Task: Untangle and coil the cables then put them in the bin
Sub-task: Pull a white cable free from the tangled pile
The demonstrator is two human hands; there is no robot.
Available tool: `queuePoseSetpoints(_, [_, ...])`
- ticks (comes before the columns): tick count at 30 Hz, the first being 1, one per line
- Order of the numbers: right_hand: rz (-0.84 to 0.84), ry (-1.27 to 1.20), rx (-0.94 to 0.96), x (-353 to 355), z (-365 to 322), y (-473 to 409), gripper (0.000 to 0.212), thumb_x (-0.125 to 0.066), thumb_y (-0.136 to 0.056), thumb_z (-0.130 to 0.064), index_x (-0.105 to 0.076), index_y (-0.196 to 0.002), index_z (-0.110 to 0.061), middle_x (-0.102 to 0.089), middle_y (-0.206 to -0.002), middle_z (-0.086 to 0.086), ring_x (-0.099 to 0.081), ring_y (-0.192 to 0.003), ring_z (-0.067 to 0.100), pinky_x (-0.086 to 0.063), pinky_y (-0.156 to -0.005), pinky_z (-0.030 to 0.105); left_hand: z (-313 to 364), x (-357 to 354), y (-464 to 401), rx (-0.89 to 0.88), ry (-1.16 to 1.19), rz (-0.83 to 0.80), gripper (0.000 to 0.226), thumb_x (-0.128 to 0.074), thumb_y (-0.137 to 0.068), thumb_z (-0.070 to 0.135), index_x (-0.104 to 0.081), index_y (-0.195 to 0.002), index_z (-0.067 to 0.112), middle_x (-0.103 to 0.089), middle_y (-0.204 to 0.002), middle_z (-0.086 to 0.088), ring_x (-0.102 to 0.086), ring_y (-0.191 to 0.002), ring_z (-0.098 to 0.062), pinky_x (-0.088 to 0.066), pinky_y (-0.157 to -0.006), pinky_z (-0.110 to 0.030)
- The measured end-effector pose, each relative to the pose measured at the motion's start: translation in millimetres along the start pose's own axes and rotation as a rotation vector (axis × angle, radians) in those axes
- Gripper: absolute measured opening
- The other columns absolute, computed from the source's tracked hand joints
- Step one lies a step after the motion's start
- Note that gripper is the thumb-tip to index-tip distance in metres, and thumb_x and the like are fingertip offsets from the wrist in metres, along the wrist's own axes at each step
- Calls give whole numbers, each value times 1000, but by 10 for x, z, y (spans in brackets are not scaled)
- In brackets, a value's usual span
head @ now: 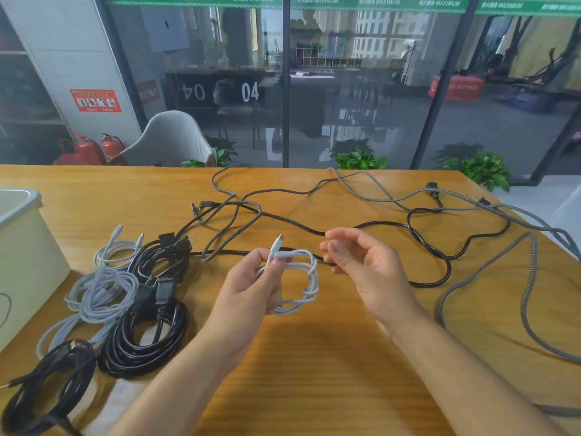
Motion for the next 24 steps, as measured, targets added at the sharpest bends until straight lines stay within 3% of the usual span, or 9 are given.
queuePoseSetpoints(5, [-173, 47, -38, -226, 127, 77, 37, -71, -90, -34, -66, -125, -23, -77, -105, 3, -73, -91, 15, -58, -78, 30, 19, 2, -5, -1, 72, 6, 23, -51, -107, 29, -64, -108, 11, -27, -68, 2, -24, -59, -15, -26, -60, -29])
queuePoseSetpoints(8, [-227, 55, -22, -318, 170, 108, 36, -73, -94, -24, -63, -128, -28, -77, -110, 3, -73, -92, 27, -58, -75, 31, 32, 11, -11, -15, 100, -19, 18, -53, -107, 23, -67, -115, 15, -29, -72, -2, -28, -62, -15, -30, -62, -28])
queuePoseSetpoints(11, [-194, 21, -14, -291, 177, 92, 37, -72, -97, -11, -62, -130, -27, -77, -109, 6, -73, -81, 25, -59, -71, 33, 54, -21, -11, -15, 109, -51, 27, -50, -106, 12, -72, -121, 19, -42, -77, -7, -41, -69, -17, -39, -64, -28])
queuePoseSetpoints(15, [-103, -48, -59, -174, 244, 46, 36, -70, -98, -11, -63, -130, -25, -77, -110, 10, -75, -95, 29, -63, -78, 43, 70, -5, -23, -13, 152, -30, 32, -56, -101, 23, -72, -129, 24, -70, -103, -8, -60, -90, -19, -51, -72, -34])
queuePoseSetpoints(17, [-89, -67, -73, -155, 276, 35, 37, -70, -98, -10, -62, -131, -25, -77, -110, 10, -75, -99, 28, -63, -78, 40, 68, 25, -25, -27, 101, -12, 37, -56, -101, 21, -63, -137, 25, -73, -117, -7, -67, -96, -19, -57, -76, -34])
queuePoseSetpoints(24, [-116, -4, -73, -197, 276, 49, 41, -71, -98, -12, -63, -134, -30, -76, -113, 7, -76, -92, 27, -61, -73, 33, 152, 75, 3, -71, -232, 46, 43, -48, -107, 3, -56, -143, 25, -71, -120, -1, -72, -94, -18, -61, -77, -32])
Point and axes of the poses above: each hand's wrist, its own y-axis away from the middle knuckle, its own x-axis out of the back of the hand, z = x × y, the point moved 8 cm from there along -y, towards the middle knuckle
